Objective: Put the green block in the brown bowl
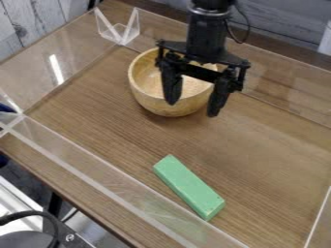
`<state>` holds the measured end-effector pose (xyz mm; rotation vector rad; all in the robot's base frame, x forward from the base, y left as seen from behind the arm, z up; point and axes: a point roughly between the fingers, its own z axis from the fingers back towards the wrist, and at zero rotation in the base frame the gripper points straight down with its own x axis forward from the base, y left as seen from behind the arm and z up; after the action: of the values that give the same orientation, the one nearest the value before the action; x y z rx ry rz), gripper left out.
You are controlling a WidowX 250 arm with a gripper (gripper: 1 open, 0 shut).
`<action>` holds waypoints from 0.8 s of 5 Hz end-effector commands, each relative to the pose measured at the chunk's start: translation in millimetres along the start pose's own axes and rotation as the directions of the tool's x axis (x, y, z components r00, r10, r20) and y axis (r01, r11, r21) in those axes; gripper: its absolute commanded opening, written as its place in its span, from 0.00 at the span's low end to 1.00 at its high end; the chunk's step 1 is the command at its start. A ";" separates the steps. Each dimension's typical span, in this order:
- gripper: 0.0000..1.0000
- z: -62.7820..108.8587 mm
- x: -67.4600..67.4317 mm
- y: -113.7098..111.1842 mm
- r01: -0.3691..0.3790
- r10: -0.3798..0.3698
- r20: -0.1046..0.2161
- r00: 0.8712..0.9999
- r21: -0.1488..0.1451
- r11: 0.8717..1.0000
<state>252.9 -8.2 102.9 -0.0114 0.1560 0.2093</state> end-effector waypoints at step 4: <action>1.00 -11.6 -38.1 -9.5 -0.555 0.560 -0.005 0.829 -0.135 0.821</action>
<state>210.3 -24.0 87.3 -0.0703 0.1498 0.8193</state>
